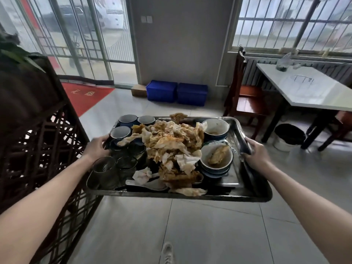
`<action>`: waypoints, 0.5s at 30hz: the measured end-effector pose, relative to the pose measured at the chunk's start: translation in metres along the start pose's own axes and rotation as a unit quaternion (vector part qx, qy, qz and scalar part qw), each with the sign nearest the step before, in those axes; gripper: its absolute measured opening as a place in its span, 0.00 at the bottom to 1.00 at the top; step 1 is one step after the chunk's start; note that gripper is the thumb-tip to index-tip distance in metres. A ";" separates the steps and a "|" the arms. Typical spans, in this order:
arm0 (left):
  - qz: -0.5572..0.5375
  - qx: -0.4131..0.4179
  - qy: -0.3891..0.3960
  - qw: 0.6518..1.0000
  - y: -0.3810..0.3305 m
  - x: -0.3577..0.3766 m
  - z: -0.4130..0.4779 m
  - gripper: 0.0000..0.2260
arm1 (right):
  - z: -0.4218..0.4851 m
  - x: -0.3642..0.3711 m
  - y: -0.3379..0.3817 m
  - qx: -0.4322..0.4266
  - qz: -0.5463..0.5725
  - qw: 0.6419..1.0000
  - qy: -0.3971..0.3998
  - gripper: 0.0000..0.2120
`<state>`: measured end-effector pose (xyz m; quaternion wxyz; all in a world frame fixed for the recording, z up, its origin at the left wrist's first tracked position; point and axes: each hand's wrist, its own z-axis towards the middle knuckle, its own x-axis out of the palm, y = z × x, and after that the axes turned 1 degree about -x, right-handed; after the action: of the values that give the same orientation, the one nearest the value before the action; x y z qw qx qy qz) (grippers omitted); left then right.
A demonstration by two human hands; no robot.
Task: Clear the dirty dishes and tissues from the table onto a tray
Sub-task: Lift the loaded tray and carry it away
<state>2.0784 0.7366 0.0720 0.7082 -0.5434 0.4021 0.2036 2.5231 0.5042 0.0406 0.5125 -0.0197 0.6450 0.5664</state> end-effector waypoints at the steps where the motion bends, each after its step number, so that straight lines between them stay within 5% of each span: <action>1: 0.004 -0.001 0.002 1.000 -0.001 0.005 0.020 0.22 | 0.019 0.006 -0.002 0.000 0.002 1.000 0.001 0.31; 15: -0.036 0.036 0.029 0.998 -0.066 0.056 0.362 0.28 | 0.342 0.067 -0.012 0.015 -0.009 0.999 -0.029 0.30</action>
<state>2.2860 1.0447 0.0985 0.7222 -0.5372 0.4099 0.1477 2.7167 0.7939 0.0437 0.5364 -0.0012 0.6379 0.5526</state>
